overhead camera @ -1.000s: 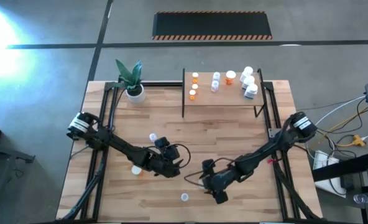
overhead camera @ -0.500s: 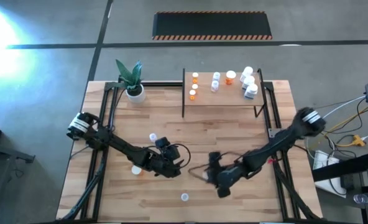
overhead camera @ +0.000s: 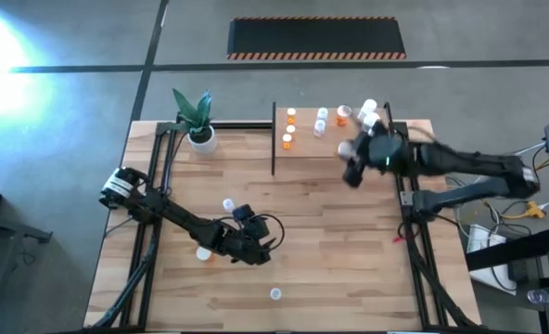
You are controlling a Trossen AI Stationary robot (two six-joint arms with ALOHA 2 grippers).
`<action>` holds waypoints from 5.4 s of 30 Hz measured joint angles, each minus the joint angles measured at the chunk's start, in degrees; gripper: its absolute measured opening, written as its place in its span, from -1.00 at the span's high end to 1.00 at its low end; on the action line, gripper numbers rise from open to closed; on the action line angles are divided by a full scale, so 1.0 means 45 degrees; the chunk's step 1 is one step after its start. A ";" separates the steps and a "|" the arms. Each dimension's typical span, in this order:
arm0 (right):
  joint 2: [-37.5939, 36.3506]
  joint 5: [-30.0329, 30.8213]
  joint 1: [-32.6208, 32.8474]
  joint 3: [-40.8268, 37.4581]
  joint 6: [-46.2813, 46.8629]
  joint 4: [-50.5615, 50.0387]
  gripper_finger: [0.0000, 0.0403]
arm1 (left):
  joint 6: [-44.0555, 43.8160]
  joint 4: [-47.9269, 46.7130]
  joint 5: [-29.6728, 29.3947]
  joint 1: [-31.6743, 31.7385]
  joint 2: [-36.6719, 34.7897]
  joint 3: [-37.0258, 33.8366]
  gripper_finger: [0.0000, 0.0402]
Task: Pick and place medicine bottles onto shelf by color
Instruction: Put the big orange pill bottle on the shelf aligned with the other big orange pill bottle, then put the big orange pill bottle on the shelf aligned with the other big orange pill bottles
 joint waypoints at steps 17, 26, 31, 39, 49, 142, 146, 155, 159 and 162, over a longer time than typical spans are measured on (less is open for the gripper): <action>0.2339 -0.4624 -0.7072 -0.0033 -0.1407 0.1346 0.05 | 0.0245 0.0227 -0.0013 0.0082 0.0000 -0.0005 -0.56; 0.2936 -0.4161 -0.7094 -0.0018 -0.1976 0.1231 -0.25 | 0.0231 0.0235 -0.0009 0.0082 0.0000 -0.0005 -0.56; 0.2704 -0.3193 -0.7085 0.0207 -0.2587 0.1405 -0.30 | 0.0247 0.0365 -0.0008 0.0082 0.0000 -0.0005 -0.56; 0.1849 -0.4865 -0.7035 0.0917 -0.2292 0.1528 -0.29 | 0.0305 0.0539 -0.0009 0.0082 0.0000 -0.0005 -0.56; 0.0327 -0.5349 -0.2678 -0.0071 -0.1301 0.1653 -0.22 | 0.1485 -0.4599 0.0730 -0.0383 -0.2105 0.1666 -0.56; 0.0673 0.1945 0.9453 -0.3840 0.1293 0.6508 -0.17 | -0.4677 0.0320 -0.3547 -0.4468 -0.0319 -0.3104 -0.01; 0.0673 0.1945 0.9453 -0.4132 0.1637 0.6510 -0.17 | -0.3495 0.1326 -0.3164 -0.4060 -0.0461 -0.2780 0.20; 0.0654 0.1431 0.9540 -0.4977 0.3606 0.5359 -0.17 | 0.2191 0.6394 -0.0917 -0.1591 -0.0233 -0.2317 0.17; 0.0651 0.1264 0.9875 -0.4977 0.4764 0.4173 -0.17 | 0.3926 0.8481 0.0622 -0.0103 0.0018 -0.2298 0.14; 0.0660 0.1270 1.0161 -0.5188 0.5433 0.3703 -0.17 | 0.4754 0.9728 0.2264 0.1026 0.0593 -0.1981 0.19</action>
